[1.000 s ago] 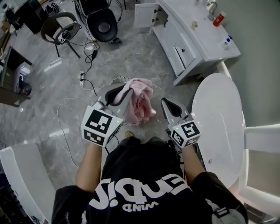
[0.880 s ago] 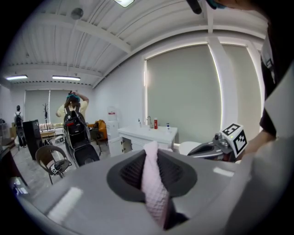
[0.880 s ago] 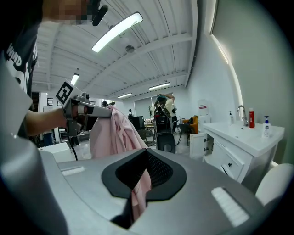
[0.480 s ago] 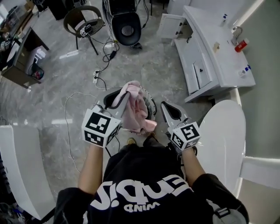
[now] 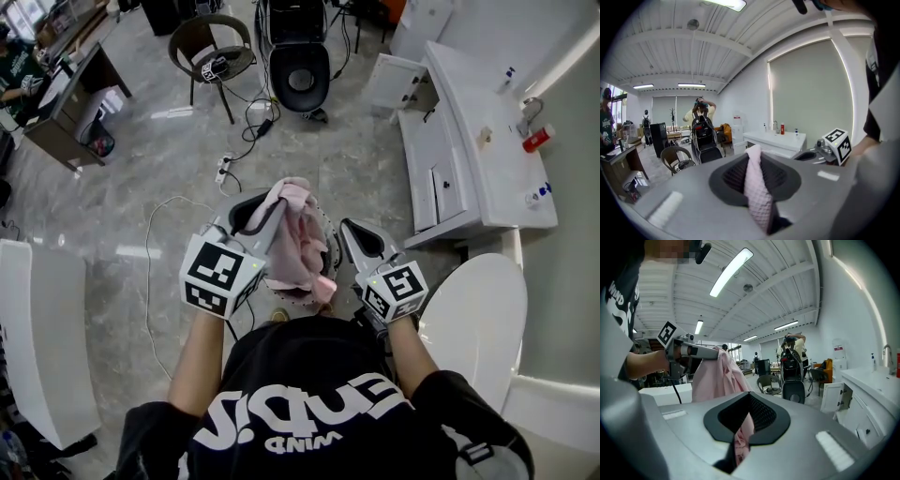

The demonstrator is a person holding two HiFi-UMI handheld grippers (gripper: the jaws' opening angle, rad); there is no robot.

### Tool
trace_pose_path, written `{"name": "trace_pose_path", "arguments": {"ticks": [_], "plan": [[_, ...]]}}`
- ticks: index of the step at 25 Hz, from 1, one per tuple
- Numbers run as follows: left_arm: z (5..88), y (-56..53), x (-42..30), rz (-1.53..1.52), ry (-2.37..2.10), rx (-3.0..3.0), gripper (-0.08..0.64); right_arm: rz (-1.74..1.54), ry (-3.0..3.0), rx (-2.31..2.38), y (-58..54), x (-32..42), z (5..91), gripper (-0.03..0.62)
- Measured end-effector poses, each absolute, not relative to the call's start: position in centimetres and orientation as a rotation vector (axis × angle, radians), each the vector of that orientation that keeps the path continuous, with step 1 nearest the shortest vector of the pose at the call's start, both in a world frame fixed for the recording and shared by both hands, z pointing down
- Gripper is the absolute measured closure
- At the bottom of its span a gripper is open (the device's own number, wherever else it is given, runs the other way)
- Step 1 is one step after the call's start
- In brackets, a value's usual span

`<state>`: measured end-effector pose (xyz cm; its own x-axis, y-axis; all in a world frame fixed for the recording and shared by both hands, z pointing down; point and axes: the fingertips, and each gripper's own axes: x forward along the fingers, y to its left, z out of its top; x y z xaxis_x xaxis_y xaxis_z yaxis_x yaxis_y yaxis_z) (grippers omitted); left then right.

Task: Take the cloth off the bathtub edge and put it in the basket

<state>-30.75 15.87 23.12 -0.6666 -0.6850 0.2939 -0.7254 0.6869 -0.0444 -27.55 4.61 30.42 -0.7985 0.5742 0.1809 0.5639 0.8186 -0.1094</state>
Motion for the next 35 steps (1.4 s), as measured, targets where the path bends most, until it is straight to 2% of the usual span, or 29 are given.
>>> {"name": "trace_pose_path", "arguments": {"ticks": [19,35], "plan": [[26.0,14.9,-31.0,0.193,-2.605,1.101,0.511,0.063,-2.777,-0.913,3.6,-28.6,31.1,0.588],[41.6,12.8,-30.2,0.004,-2.421,1.044,0.511,0.043,-2.627,-0.900,3.2,-29.3,40.3,0.588]]}}
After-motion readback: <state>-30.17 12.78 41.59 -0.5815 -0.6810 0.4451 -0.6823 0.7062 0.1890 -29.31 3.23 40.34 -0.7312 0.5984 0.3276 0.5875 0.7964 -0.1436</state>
